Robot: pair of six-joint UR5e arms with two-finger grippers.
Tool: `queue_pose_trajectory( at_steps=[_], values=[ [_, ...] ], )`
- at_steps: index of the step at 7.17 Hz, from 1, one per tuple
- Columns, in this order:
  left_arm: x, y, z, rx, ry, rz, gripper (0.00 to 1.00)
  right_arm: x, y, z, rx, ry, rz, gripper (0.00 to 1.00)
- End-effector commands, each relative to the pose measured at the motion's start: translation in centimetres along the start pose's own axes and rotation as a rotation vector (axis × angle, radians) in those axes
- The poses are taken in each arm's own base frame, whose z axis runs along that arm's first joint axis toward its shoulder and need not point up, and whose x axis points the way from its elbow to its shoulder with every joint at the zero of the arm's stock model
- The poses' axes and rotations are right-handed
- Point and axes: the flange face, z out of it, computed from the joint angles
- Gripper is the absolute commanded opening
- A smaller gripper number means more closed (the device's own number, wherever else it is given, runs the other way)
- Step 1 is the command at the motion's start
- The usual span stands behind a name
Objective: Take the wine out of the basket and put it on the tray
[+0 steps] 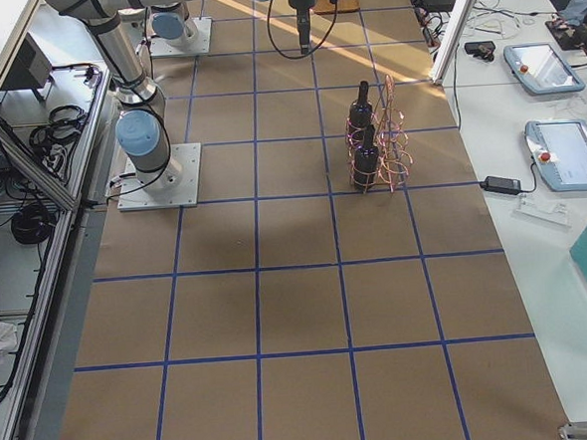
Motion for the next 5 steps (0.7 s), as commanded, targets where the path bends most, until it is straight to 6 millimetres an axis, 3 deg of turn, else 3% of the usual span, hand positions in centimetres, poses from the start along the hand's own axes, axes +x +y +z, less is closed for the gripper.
queue_pose_trajectory(
  at_steps=[1,5],
  values=[
    [3.15,1.7,0.89,0.023,0.007,0.032,1.0,0.0,0.0,0.0,0.0,0.0,0.001,1.0],
    [3.11,2.41,0.8,0.023,0.006,0.035,1.0,0.0,0.0,0.0,0.0,0.0,-0.001,1.0]
  ],
)
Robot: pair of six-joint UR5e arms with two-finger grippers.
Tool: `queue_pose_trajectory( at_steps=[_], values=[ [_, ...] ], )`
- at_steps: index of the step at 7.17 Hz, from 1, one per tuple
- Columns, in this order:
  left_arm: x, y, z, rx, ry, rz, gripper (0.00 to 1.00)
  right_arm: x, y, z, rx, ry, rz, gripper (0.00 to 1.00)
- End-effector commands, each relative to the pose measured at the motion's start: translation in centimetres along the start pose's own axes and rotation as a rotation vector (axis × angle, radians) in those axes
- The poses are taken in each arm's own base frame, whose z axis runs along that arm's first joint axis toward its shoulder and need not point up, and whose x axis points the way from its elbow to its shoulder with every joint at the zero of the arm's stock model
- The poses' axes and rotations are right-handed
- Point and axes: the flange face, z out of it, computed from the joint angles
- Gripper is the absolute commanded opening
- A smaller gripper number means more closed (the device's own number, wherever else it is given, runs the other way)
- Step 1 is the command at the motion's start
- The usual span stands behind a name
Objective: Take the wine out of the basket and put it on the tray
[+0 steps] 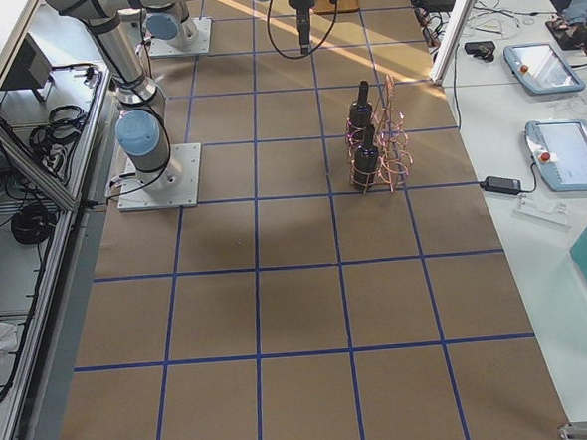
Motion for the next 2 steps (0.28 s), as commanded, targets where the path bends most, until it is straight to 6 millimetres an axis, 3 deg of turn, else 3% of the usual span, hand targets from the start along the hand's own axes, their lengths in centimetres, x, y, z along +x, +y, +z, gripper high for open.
queue_pose_trajectory(
  at_steps=[1,2],
  values=[
    [-0.01,0.09,0.11,-0.002,-0.001,0.002,1.0,0.0,0.0,0.0,0.0,0.0,-0.001,1.0],
    [0.02,0.14,0.03,-0.001,0.003,0.002,1.0,0.0,0.0,0.0,0.0,0.0,0.001,1.0]
  ],
)
